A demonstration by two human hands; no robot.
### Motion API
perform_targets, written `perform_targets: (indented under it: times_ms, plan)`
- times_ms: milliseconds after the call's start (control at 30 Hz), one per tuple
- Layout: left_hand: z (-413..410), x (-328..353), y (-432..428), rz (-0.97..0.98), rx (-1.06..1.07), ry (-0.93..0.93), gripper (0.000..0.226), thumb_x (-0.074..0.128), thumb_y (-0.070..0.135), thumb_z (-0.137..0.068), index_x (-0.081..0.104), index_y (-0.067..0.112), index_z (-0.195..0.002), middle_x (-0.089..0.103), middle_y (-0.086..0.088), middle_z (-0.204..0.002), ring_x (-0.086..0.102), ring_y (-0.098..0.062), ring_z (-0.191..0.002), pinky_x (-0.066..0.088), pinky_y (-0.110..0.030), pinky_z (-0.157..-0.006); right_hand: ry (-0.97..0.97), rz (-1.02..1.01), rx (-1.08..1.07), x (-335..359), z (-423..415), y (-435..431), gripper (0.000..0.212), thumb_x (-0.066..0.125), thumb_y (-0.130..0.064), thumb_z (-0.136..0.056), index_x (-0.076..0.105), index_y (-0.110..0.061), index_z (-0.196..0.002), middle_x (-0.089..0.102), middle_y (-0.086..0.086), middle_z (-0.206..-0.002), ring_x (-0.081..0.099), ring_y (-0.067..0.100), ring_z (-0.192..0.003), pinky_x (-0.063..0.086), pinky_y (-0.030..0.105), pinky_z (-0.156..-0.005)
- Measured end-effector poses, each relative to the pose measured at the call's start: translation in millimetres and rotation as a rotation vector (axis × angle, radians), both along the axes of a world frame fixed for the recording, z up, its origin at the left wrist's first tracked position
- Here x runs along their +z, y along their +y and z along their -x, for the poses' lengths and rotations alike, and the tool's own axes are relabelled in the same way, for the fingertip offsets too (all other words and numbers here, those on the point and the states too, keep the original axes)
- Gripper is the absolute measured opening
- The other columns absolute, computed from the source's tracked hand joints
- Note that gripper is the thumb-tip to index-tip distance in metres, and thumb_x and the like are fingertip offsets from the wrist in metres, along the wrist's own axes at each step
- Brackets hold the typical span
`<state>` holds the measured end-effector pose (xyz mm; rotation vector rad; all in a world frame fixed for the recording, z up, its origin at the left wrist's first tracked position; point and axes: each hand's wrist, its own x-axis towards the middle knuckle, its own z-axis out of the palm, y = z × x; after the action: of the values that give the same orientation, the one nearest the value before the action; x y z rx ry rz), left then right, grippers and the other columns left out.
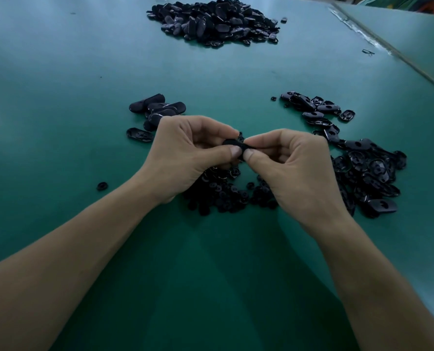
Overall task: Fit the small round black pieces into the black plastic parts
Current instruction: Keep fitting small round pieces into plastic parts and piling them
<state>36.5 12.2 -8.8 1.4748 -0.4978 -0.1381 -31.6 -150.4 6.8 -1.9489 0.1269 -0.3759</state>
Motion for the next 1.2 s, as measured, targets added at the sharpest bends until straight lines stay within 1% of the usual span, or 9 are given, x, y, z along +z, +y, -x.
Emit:
perform_targets:
  times_ms: [300, 400, 500, 533, 633, 767, 967, 1100, 1200]
  plan:
    - [4.0, 2.1, -2.7, -0.063, 0.069, -0.111, 0.024, 0.079, -0.009, -0.076, 0.072, 0.014, -0.081, 0.074, 0.002, -0.070, 0.068, -0.009, -0.061, 0.059, -0.022, -0.064, -0.013, -0.015, 0.032, -0.5, -1.0, -0.8, 0.016, 0.074, -0.009, -0.085, 0.076, -0.024, -0.092, 0.076, -0.010, -0.080, 0.071, 0.002, -0.075, 0.053, 0.020, -0.071]
    - [0.2, 0.6, -1.7, -0.060, 0.211, -0.151, 0.023, 0.079, -0.003, -0.077, 0.072, 0.019, -0.083, 0.074, 0.002, -0.071, 0.070, -0.014, -0.063, 0.060, -0.027, -0.066, -0.012, 0.069, -0.029, 0.4, -1.7, -2.3, 0.021, 0.068, -0.013, -0.090, 0.075, -0.028, -0.104, 0.075, -0.014, -0.084, 0.070, 0.000, -0.082, 0.054, 0.020, -0.079]
    - [-12.8, 0.1, 7.9, -0.119, 0.443, -0.183, 0.021, 0.076, 0.010, -0.080, 0.070, 0.029, -0.085, 0.074, 0.004, -0.076, 0.073, -0.019, -0.068, 0.061, -0.033, -0.070, 0.018, 0.274, -0.165, 4.9, -5.1, -15.6, 0.026, 0.064, -0.015, -0.094, 0.072, -0.026, -0.115, 0.071, -0.015, -0.096, 0.067, -0.002, -0.087, 0.051, 0.014, -0.086]
    - [-18.2, 0.4, 12.3, -0.170, 0.510, -0.210, 0.022, 0.075, 0.013, -0.081, 0.069, 0.033, -0.086, 0.074, 0.007, -0.079, 0.074, -0.014, -0.069, 0.060, -0.030, -0.071, 0.060, 0.375, -0.205, 7.1, -7.6, -23.1, 0.027, 0.062, -0.014, -0.094, 0.071, -0.024, -0.118, 0.071, -0.008, -0.105, 0.066, 0.001, -0.094, 0.050, 0.017, -0.092]
    - [-31.3, 1.6, 24.3, -0.367, 0.646, -0.313, 0.020, 0.073, 0.022, -0.082, 0.067, 0.040, -0.088, 0.071, 0.009, -0.088, 0.068, 0.005, -0.067, 0.052, -0.013, -0.071, 0.245, 0.698, -0.299, 11.0, -20.6, -50.4, 0.036, 0.055, -0.015, -0.096, 0.063, -0.021, -0.130, 0.059, 0.015, -0.130, 0.054, 0.032, -0.119, 0.041, 0.039, -0.108]
    - [-38.8, -1.7, 32.2, -0.490, 0.689, -0.292, 0.020, 0.073, 0.020, -0.081, 0.068, 0.038, -0.089, 0.068, 0.005, -0.086, 0.063, 0.012, -0.065, 0.042, 0.000, -0.067, 0.506, 0.901, -0.416, 17.1, -34.5, -75.3, 0.037, 0.048, -0.024, -0.098, 0.058, -0.023, -0.133, 0.050, 0.018, -0.134, 0.044, 0.041, -0.124, 0.037, 0.045, -0.102]
    - [-41.5, -4.3, 34.5, -0.590, 0.690, -0.277, 0.019, 0.072, 0.014, -0.081, 0.074, 0.029, -0.092, 0.064, 0.005, -0.083, 0.054, 0.010, -0.059, 0.035, 0.004, -0.062, 0.476, 0.819, -0.388, 15.1, -45.4, -87.4, 0.026, 0.056, -0.010, -0.091, 0.068, -0.022, -0.112, 0.060, 0.016, -0.124, 0.055, 0.037, -0.115, 0.046, 0.042, -0.100]
    - [-41.9, -5.0, 35.2, -0.654, 0.706, -0.321, 0.019, 0.076, 0.015, -0.080, 0.075, 0.026, -0.096, 0.057, 0.003, -0.100, 0.047, 0.010, -0.069, 0.028, 0.008, -0.071, 0.436, 0.747, -0.395, 13.9, -47.3, -87.4, 0.031, 0.060, -0.003, -0.085, 0.069, -0.025, -0.106, 0.064, 0.015, -0.118, 0.058, 0.034, -0.109, 0.046, 0.036, -0.094]
    - [-42.6, -5.1, 35.7, -0.664, 0.726, -0.321, 0.020, 0.075, 0.015, -0.082, 0.073, 0.026, -0.098, 0.052, 0.003, -0.103, 0.052, -0.001, -0.083, 0.030, 0.005, -0.075, 0.428, 0.688, -0.422, 14.4, -49.6, -88.6, 0.036, 0.063, 0.000, -0.081, 0.066, -0.025, -0.107, 0.066, 0.012, -0.111, 0.055, 0.029, -0.097, 0.042, 0.031, -0.083]
